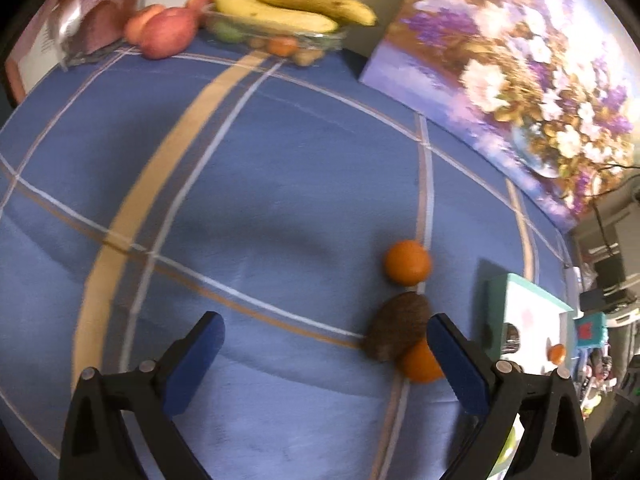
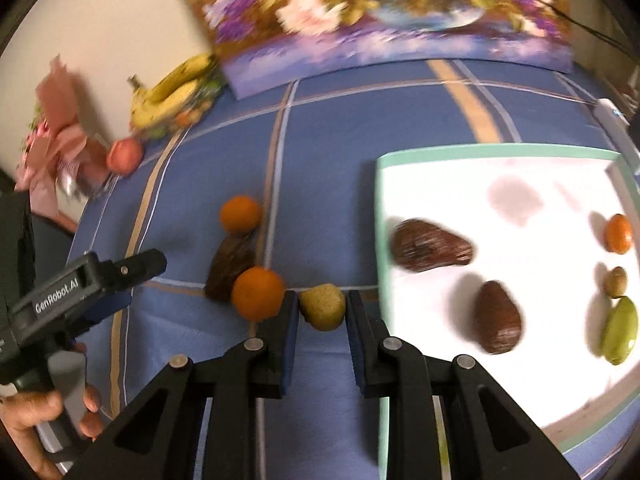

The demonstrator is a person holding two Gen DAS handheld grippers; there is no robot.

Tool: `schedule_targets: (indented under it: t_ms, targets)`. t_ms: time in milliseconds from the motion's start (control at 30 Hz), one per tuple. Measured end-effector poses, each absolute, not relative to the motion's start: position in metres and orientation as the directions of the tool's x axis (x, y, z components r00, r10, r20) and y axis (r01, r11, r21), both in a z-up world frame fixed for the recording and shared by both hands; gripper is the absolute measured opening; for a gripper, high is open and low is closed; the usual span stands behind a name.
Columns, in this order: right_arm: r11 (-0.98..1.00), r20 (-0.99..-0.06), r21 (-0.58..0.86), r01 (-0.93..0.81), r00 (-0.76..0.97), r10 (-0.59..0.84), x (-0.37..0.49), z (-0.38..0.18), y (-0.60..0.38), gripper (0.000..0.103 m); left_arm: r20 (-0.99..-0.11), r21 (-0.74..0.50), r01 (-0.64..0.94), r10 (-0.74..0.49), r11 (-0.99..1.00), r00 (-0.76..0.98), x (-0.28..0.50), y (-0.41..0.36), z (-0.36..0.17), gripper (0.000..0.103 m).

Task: Organize fruits
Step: 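Grasp a small yellowish fruit with right tool while left tool grasps another brown date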

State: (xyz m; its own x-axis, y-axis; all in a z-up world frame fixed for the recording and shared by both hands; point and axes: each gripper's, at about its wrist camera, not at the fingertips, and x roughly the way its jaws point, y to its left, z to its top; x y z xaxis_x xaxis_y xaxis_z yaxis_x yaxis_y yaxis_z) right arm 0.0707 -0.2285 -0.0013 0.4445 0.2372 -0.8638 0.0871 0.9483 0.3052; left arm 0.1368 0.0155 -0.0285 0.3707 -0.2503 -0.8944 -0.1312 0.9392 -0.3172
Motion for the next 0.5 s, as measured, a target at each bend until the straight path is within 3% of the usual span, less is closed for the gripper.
schedule_targets:
  t_ms: [333, 400, 467, 500]
  targets:
    - [0.932, -0.846, 0.327, 0.159, 0.489, 0.213, 0.065, 0.014, -0.259, 0.025, -0.887, -0.339, -0.022, -0.312, 0.94, 0.341, 0.15, -0.044, -0.038, 0.079]
    - [0.932, -0.845, 0.325, 0.157, 0.491, 0.212, 0.064, 0.016, -0.261, 0.025, -0.89, -0.341, -0.028, -0.313, 0.94, 0.331, 0.151, -0.048, -0.04, 0.072]
    - [0.932, -0.844, 0.325, 0.159, 0.493, 0.21, 0.066, 0.016, -0.261, 0.025, -0.895, -0.341, -0.045, -0.309, 0.939, 0.322, 0.151, -0.049, -0.042, 0.055]
    - [0.931, -0.844, 0.326, 0.162, 0.494, 0.209, 0.066, 0.017, -0.261, 0.025, -0.898, -0.333, -0.053, -0.299, 0.942, 0.322, 0.151, -0.048, -0.041, 0.053]
